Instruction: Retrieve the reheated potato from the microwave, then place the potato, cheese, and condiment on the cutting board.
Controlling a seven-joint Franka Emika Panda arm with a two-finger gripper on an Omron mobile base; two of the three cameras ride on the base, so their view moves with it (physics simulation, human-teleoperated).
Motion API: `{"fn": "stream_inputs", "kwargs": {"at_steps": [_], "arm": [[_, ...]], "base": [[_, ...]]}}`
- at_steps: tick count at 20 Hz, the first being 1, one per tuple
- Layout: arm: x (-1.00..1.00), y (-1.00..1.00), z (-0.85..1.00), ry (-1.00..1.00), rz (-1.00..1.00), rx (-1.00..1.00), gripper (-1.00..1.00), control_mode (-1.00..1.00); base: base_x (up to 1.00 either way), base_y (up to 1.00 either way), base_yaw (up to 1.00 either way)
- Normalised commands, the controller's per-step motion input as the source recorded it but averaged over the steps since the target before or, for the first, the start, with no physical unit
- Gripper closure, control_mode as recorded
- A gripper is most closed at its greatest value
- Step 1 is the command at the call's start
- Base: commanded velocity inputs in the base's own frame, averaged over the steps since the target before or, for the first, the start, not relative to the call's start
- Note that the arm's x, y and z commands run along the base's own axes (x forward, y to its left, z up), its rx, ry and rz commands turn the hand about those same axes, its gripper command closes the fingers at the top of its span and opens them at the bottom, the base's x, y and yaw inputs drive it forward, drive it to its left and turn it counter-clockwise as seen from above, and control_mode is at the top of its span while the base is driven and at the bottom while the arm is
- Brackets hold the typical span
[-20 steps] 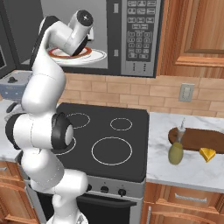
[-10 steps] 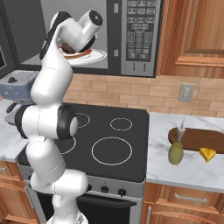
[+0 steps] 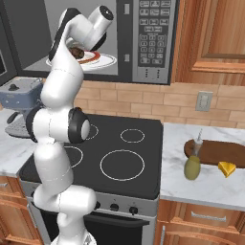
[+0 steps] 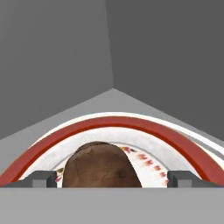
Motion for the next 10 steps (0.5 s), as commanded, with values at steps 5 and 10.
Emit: {"fn": "stream_inputs", "kwargs": {"at_steps": [5, 10], "arm": [[0.0, 0.06, -0.13, 0.07, 0.07, -0.06, -1.0, -1.0], [0.0, 0.06, -0.14, 0.04, 0.06, -0.05, -1.0, -1.0]], "base": [[0.0, 0.0, 0.0], [0.0, 0.0, 0.0]]}}
